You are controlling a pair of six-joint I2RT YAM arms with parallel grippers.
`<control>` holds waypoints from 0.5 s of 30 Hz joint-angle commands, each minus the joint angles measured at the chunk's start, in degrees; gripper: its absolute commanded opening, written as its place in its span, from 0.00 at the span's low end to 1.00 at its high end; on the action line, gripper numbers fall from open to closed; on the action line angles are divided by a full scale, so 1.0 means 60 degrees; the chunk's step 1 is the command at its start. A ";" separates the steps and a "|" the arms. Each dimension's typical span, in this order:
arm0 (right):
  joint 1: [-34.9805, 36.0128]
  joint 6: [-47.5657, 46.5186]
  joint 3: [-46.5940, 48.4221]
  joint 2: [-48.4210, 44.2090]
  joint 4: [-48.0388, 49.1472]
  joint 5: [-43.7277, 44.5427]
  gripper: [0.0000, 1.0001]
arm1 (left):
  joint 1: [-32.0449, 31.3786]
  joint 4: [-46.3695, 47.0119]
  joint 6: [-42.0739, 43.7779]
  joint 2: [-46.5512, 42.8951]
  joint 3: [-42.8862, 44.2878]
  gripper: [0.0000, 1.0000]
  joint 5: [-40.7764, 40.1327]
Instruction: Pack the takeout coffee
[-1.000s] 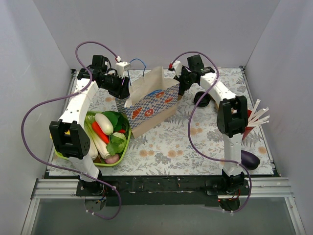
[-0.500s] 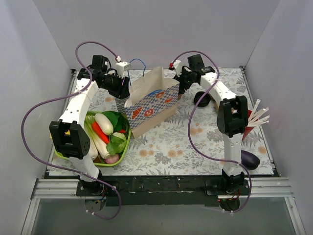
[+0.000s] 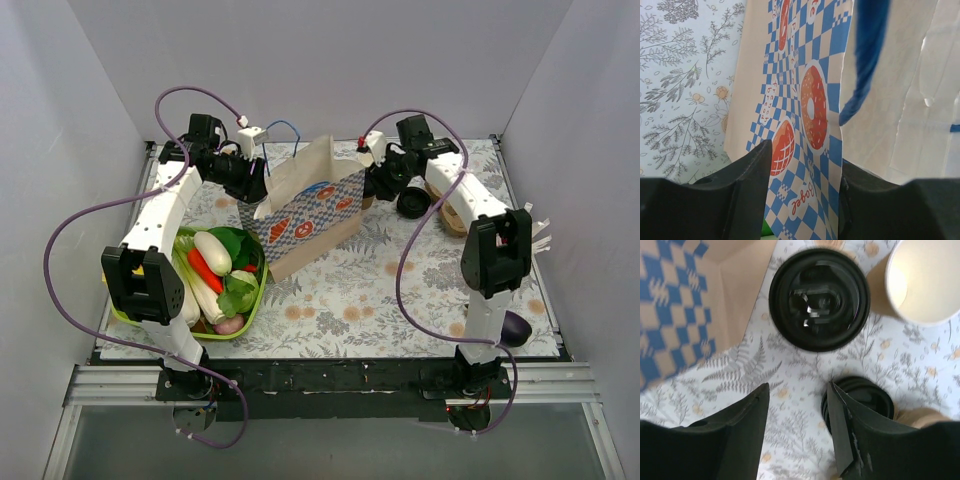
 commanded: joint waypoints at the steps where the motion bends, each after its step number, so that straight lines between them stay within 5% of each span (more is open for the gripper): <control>1: -0.0304 -0.0099 -0.0828 -0.1378 -0.0729 0.0075 0.56 | 0.0020 0.0133 0.0065 -0.0405 -0.0247 0.41 0.0491; 8: -0.0421 -0.0596 -0.2368 -0.2697 -0.0759 -0.0670 0.57 | 0.0020 0.0206 0.0197 -0.0522 -0.0306 0.40 0.0814; 15: -0.0436 -0.0555 -0.2355 -0.2715 0.1305 -0.1375 0.73 | 0.0137 -0.0335 0.0519 -0.0698 -0.0204 0.18 0.0214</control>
